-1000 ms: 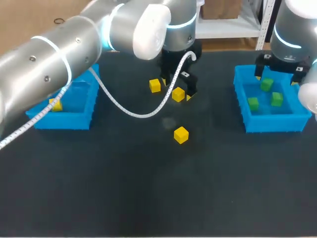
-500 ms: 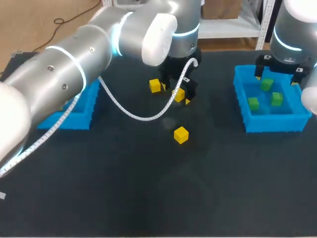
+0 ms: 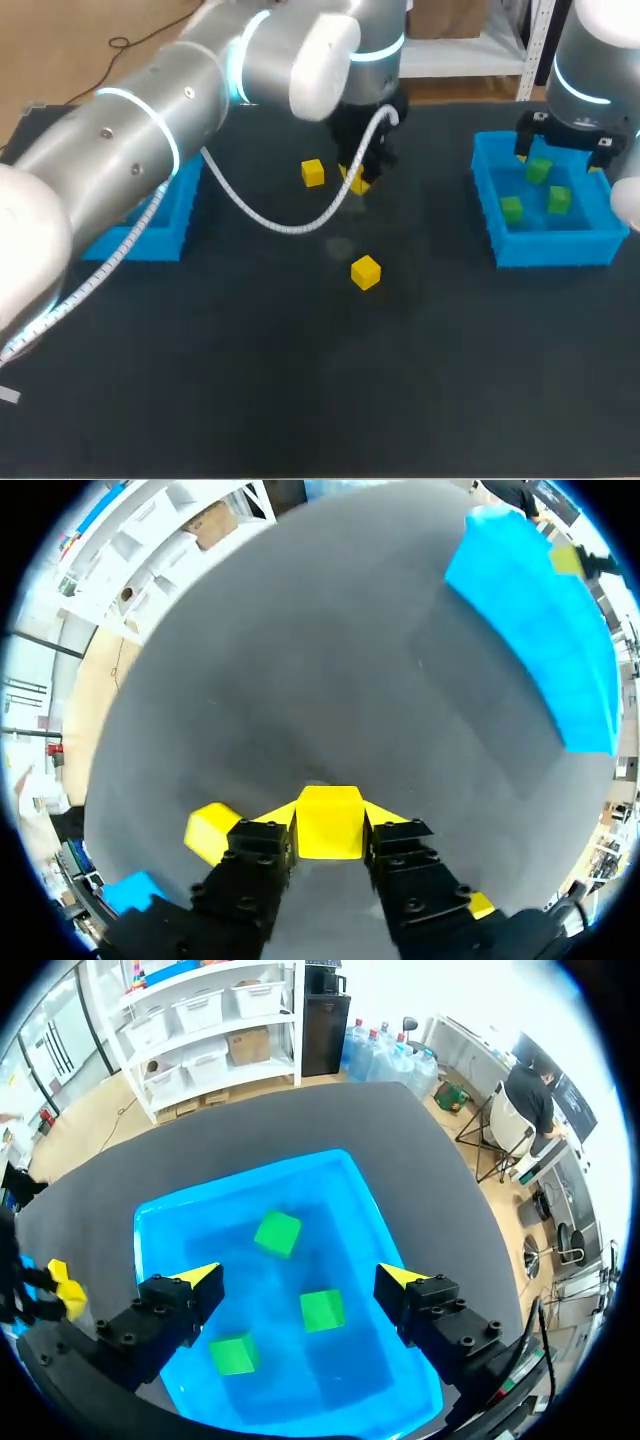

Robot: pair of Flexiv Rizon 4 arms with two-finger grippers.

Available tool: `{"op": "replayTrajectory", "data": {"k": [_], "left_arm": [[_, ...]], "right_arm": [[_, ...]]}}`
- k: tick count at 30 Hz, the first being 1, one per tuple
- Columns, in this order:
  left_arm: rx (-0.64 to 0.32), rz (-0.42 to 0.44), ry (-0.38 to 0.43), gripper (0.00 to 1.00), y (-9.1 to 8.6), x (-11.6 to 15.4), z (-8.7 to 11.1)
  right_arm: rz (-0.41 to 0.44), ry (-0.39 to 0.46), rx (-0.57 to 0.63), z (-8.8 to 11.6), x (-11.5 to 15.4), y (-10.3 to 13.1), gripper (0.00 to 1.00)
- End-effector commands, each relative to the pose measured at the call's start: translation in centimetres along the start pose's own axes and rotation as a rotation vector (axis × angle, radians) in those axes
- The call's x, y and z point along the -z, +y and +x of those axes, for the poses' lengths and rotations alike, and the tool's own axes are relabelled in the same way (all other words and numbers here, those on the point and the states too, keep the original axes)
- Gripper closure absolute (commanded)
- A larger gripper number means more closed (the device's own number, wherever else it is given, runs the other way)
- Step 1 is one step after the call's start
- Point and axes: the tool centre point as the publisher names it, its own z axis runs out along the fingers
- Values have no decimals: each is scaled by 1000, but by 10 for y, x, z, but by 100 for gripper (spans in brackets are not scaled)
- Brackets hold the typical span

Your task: Put the green cubes in the right bin and the yellow cubes in the left bin.

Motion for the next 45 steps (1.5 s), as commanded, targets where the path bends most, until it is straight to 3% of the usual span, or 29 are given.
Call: {"op": "replayTrajectory", "data": {"k": [1, 7, 9, 15, 20, 25, 28, 29, 30, 31, 36, 39, 42, 45], "left_arm": [[32, -19, -127, 100, 32, 67, 35], [231, -136, -231, 100, 109, 123, 87], [315, -170, -232, 100, 136, 129, 115], [560, -235, -204, 100, 193, 128, 209], [714, -239, -167, 100, 213, 111, 276], [743, -210, -131, 100, 207, 90, 302], [722, -179, -117, 100, 200, 80, 301], [707, -174, -117, 78, 198, 78, 298], [698, -167, -129, 13, 197, 76, 293], [686, -160, -138, 0, 196, 76, 288], [608, -144, -219, 0, 191, 94, 243], [518, -128, -278, 0, 181, 112, 205], [392, -105, -322, 0, 158, 125, 166], [242, -53, -335, 0, 128, 120, 127]], "right_arm": [[0, -9, -2, 3, 1, -1, 0], [0, -9, -2, 3, 1, -1, 0], [0, -9, -2, 3, 1, -1, 0], [0, -9, -2, 3, 1, -1, 0], [0, -9, -2, 3, 1, -1, 0], [0, -9, -2, 3, 1, -1, 0], [0, -9, -2, 3, 1, -1, 0], [0, -9, -2, 3, 1, -1, 0], [0, -9, -2, 3, 1, -1, 0], [0, -9, -2, 3, 1, -1, 0], [0, -9, -2, 3, 1, -1, 0], [0, -9, -2, 3, 1, -1, 0], [0, -9, -2, 3, 1, -1, 0], [0, -9, -2, 3, 1, -1, 0]]}}
